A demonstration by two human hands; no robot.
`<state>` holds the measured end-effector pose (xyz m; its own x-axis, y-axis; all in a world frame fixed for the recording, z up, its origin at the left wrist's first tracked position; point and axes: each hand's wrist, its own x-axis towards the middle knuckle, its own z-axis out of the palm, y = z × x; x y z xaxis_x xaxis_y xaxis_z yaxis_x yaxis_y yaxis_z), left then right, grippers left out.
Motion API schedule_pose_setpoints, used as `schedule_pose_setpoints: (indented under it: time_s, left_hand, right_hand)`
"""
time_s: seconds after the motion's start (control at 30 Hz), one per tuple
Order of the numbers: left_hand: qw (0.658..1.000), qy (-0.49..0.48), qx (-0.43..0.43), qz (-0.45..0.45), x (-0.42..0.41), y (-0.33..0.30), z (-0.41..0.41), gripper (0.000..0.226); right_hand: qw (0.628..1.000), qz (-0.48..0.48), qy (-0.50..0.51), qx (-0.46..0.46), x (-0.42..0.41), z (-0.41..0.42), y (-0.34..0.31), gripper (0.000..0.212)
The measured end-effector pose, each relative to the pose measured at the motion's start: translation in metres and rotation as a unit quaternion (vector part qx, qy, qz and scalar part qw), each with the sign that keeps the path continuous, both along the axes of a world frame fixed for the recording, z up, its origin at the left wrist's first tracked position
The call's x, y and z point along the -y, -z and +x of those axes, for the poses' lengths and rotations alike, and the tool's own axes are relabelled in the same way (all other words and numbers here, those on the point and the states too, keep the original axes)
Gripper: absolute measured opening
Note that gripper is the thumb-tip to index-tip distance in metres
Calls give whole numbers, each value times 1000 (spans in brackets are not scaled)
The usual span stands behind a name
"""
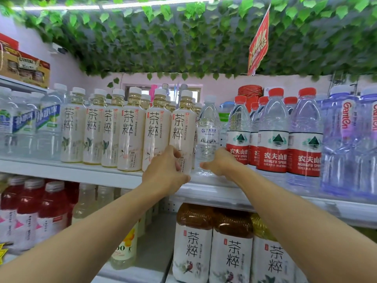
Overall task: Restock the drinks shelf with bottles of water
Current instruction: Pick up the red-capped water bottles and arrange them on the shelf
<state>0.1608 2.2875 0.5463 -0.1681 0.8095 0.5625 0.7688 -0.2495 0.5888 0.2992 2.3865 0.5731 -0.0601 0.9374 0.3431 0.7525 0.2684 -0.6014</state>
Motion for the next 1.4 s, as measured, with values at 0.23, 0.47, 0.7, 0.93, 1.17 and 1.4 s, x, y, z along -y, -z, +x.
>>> schedule_pose_setpoints:
  time_s: [0.23,0.47,0.7,0.93,1.17,1.4]
  left_hand:
    - [1000,2,6,-3,-2,1,-2,52]
    - [1000,4,6,-6,-2,-1,-4,52]
    - [1000,24,16,12,0,-10,1,51]
    - [999,31,7,42,-1,-23,10,53]
    - [997,23,-3,70,-8,-28,14,54]
    - [995,17,-29,93,-11,-29,18,54]
  right_hand:
    - [1000,-10,11,21,-3,-5,-2,72]
    - [997,-1,-1,76,-2,-5,-4,71]
    - [995,99,6,29,27,11,-27,53]
    - [943,310,80,87,40,37,-90,43]
    - [963,215,118,113,7,32,-118,59]
    - [979,180,84,40,-13,36,-115,69]
